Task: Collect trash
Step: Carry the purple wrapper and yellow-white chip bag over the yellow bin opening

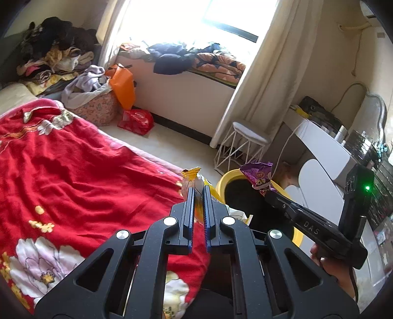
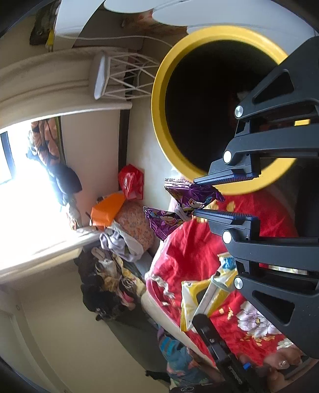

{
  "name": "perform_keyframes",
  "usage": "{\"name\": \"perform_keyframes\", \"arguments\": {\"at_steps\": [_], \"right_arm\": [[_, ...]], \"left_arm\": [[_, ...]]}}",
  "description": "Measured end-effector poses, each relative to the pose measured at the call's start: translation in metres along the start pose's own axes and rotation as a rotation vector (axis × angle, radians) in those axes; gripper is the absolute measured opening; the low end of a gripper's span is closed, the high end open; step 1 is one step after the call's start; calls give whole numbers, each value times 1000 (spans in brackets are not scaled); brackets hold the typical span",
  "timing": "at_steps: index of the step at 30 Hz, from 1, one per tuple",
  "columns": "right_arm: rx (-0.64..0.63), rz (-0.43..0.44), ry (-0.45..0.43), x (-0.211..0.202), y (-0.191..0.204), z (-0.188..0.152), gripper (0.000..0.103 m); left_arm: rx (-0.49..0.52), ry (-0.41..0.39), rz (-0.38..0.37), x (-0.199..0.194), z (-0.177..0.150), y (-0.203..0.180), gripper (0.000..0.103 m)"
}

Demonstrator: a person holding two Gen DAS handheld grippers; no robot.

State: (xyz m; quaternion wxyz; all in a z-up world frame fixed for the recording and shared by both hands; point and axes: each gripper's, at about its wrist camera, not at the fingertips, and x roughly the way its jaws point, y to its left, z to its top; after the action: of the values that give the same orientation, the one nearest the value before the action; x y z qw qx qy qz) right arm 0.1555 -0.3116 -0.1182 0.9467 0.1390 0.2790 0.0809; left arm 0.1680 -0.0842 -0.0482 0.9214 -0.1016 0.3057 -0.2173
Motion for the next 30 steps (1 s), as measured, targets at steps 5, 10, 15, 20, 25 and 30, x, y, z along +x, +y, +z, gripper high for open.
{"name": "perform_keyframes", "arguments": {"at_steps": [5, 10, 15, 20, 25, 30], "right_arm": [[20, -41, -13, -8, -15, -2, 19], [55, -75, -18, -14, -34, -3, 19], [88, -110, -24, -19, -50, -4, 19], [114, -146, -29, -22, -63, -5, 19], [144, -172, -26, -23, -76, -7, 19], [183, -194, -22, -25, -88, -9, 19]], "left_arm": [[28, 7, -18, 4, 0, -15, 4], [51, 10, -33, 8, 0, -27, 4], [78, 13, -45, 14, -1, -42, 4], [102, 19, -55, 20, -1, -53, 4], [130, 29, -61, 27, -3, -64, 4], [144, 41, -67, 35, -5, -72, 4]]}}
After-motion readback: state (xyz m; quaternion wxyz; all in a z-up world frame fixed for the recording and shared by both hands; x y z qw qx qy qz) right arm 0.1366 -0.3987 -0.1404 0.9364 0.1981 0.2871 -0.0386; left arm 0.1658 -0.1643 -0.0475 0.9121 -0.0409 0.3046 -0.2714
